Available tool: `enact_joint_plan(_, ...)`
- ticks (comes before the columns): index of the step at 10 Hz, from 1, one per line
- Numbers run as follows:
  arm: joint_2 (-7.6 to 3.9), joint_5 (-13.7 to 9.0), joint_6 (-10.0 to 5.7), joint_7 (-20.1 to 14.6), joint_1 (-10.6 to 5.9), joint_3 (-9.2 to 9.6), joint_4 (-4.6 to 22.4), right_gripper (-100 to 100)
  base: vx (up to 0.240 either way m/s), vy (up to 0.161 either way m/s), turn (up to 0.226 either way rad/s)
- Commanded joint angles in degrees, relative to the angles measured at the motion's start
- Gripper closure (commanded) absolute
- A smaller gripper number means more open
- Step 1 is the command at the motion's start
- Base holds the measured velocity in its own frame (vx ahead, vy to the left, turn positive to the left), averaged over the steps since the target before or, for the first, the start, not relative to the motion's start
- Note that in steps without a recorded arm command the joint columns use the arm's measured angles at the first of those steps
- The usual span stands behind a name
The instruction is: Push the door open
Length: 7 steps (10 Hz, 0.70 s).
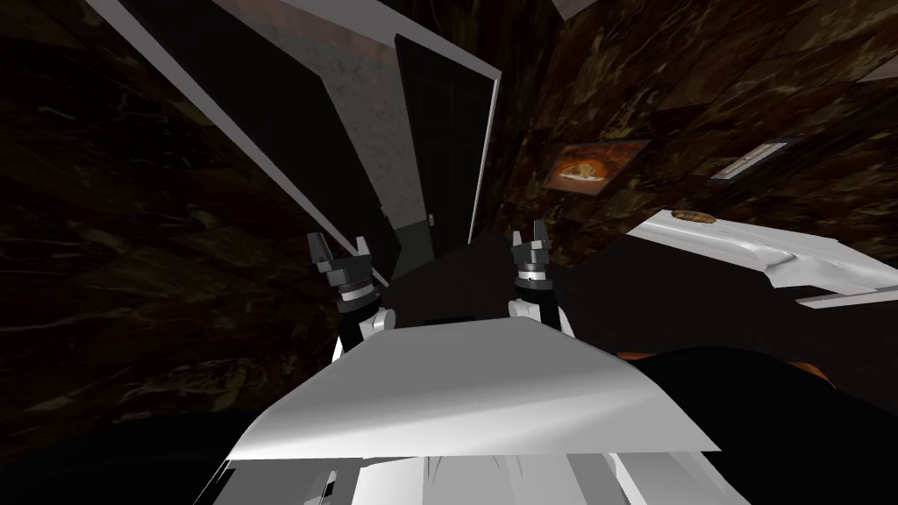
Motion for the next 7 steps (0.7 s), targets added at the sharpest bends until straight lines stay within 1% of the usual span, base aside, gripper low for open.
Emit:
enact_joint_plan(1,-0.5,0.0,-0.5,-0.1,-0.69,0.92,1.8,-100,0.156,0.076,-0.06)
enact_joint_plan(3,-0.93,0.0,-1.0,-0.1,-1.4,1.84,3.6,-100,0.169,-0.006,-0.032)
enact_joint_plan(6,-1.79,-0.1,-2.15,-0.3,-3.01,3.97,7.7,-100,0.206,0.018,-0.05)
enact_joint_plan(7,-1.92,-0.1,-2.33,-0.3,-3.26,4.31,8.3,-100,0.156,0.038,-0.028)
